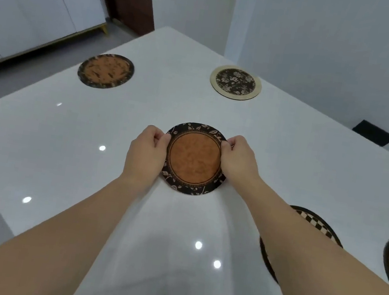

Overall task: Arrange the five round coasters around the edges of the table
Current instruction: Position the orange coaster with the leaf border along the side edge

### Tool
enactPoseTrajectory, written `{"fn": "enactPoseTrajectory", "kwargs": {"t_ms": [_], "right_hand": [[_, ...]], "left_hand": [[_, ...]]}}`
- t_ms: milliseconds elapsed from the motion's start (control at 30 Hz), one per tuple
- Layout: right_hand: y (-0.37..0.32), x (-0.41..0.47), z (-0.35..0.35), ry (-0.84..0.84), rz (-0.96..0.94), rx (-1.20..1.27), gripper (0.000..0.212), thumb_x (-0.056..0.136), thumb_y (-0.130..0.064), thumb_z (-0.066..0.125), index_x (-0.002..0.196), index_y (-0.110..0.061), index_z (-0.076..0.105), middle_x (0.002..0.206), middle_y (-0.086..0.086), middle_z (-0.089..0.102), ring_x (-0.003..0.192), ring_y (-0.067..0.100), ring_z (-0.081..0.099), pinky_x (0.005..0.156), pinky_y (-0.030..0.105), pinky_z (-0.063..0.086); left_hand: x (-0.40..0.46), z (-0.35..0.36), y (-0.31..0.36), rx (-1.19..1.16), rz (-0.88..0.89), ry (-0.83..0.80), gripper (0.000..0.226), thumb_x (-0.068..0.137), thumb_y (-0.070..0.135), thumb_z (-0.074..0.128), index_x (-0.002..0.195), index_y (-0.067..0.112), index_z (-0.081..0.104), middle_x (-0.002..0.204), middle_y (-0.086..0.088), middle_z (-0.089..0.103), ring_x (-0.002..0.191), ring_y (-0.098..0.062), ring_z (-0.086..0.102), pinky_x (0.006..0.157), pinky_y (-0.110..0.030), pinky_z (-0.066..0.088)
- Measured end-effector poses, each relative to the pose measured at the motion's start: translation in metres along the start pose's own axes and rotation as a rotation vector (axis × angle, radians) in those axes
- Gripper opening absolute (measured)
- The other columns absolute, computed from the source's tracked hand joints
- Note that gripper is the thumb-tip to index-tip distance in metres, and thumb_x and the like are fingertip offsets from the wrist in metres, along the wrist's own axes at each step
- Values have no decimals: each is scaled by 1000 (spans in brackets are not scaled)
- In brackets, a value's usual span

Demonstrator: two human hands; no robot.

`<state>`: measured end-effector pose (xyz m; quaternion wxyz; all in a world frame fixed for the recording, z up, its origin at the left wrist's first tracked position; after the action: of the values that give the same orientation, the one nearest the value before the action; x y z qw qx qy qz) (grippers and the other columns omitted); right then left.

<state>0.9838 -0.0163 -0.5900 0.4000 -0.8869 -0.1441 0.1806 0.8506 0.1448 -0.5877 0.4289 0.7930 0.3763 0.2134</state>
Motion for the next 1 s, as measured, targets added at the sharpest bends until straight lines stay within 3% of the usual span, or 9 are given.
{"fn": "enactPoseTrajectory", "kwargs": {"t_ms": [100, 200, 333, 467, 633, 1000], "right_hand": [[-23, -21, 46, -57, -46, -67, 23, 97, -33, 38, 99, -15, 51, 89, 2, 62, 86, 26, 60, 79, 39, 47], [-41, -48, 88, -65, -109, -242, 24, 97, -34, 35, 99, -18, 54, 88, 0, 66, 90, 26, 59, 87, 38, 39], [-51, -99, 133, 79, -207, -433, 29, 97, -38, 34, 101, -22, 59, 97, -3, 61, 96, 23, 48, 85, 36, 28], [-50, -113, 143, 139, -271, -487, 31, 94, -39, 35, 91, -18, 57, 90, -2, 56, 89, 23, 46, 86, 37, 32], [-52, -111, 145, 170, -310, -497, 28, 91, -33, 39, 82, -17, 59, 81, -3, 52, 81, 21, 44, 79, 35, 30], [-55, -111, 152, 127, -452, -528, 18, 85, -29, 47, 73, -19, 56, 76, -4, 50, 77, 20, 44, 77, 32, 31]], "left_hand": [[2, -45, -42, 70, -87, 37, 22, 96, 36, 50, 85, 18, 56, 76, 6, 60, 78, -19, 57, 71, -35, 45], [-6, -87, -81, 217, -118, 49, 23, 94, 36, 50, 81, 20, 60, 81, 4, 63, 90, -26, 57, 84, -41, 43], [-33, -130, -120, 614, 91, 88, 32, 92, 33, 43, 82, 13, 66, 92, -5, 58, 91, -32, 46, 77, -38, 31], [-33, -138, -133, 620, 180, 17, 34, 88, 36, 40, 81, 12, 64, 91, -5, 57, 88, -30, 45, 77, -38, 32], [-29, -158, -148, 607, 209, 10, 25, 89, 34, 48, 77, 17, 62, 97, 2, 52, 98, -28, 41, 83, -36, 22], [-37, -170, -149, 515, 215, 25, 33, 76, 31, 40, 51, 11, 44, 70, 6, 47, 75, -21, 40, 78, -30, 24]]}}
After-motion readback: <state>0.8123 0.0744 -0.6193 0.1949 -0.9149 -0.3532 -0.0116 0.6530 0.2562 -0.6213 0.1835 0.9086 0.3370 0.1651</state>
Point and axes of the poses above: each hand's wrist, its own x-axis towards the middle knuckle, its own z-axis out of the palm, y = z × x, the point moved 5 cm from there along x, towards the middle knuckle
